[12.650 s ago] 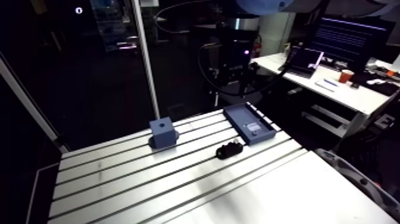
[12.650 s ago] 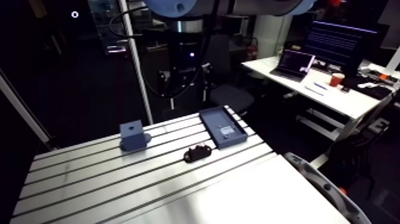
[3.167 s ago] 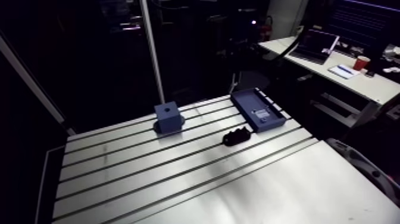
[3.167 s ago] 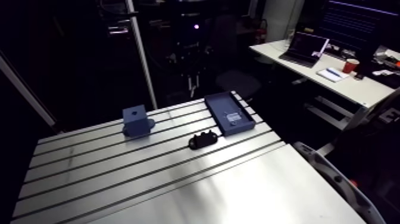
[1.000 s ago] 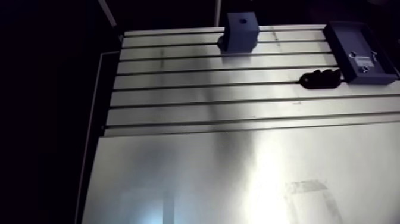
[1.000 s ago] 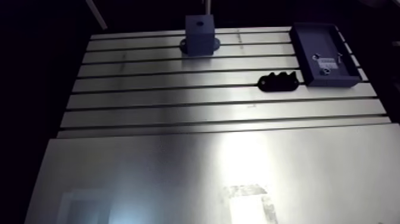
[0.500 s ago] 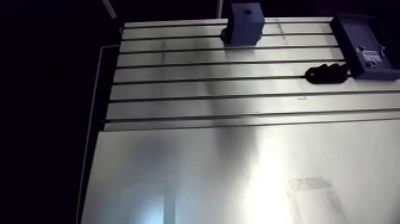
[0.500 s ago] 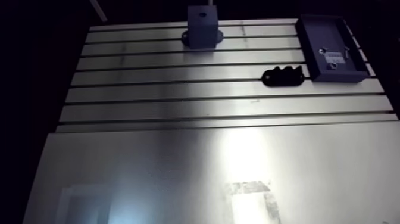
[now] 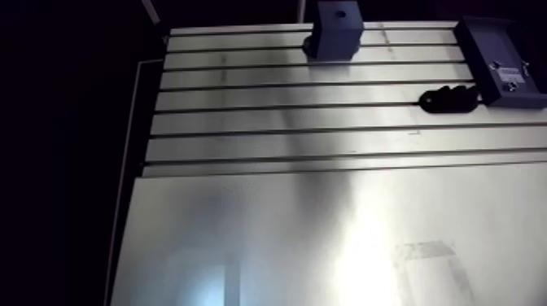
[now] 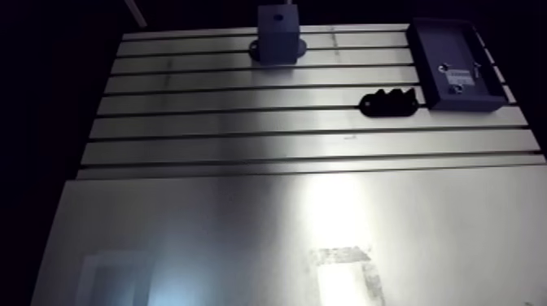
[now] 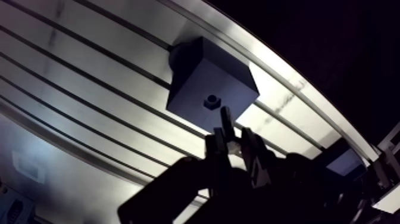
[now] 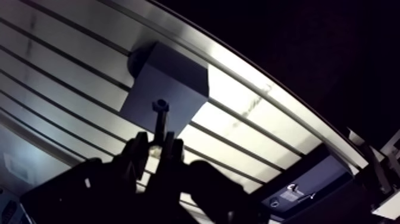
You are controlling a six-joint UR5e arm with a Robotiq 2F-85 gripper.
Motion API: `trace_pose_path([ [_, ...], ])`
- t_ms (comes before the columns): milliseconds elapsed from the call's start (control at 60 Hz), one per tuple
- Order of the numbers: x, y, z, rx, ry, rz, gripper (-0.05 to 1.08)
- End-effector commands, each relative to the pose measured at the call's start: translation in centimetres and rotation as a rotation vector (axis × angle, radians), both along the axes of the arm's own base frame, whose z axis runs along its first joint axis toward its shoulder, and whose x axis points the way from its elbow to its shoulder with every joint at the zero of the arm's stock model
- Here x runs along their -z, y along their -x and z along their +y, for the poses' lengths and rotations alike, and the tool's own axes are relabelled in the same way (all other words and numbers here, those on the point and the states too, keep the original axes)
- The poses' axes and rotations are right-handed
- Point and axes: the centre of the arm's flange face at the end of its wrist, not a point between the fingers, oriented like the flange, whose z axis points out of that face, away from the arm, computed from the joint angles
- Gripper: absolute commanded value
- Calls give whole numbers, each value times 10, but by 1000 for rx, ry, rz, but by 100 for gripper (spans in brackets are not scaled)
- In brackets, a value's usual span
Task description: Pick up the M10 bolt and insert it into the hex recess until seated.
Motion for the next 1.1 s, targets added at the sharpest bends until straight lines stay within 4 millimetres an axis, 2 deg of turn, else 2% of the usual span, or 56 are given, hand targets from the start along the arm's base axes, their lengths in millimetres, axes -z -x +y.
trace_pose_path([
  [17, 6, -2, 0, 2, 1, -11, 82],
  [417, 20, -8, -1, 2, 3, -38, 82],
  [1100, 28, -9, -1, 2, 3, -40, 82],
])
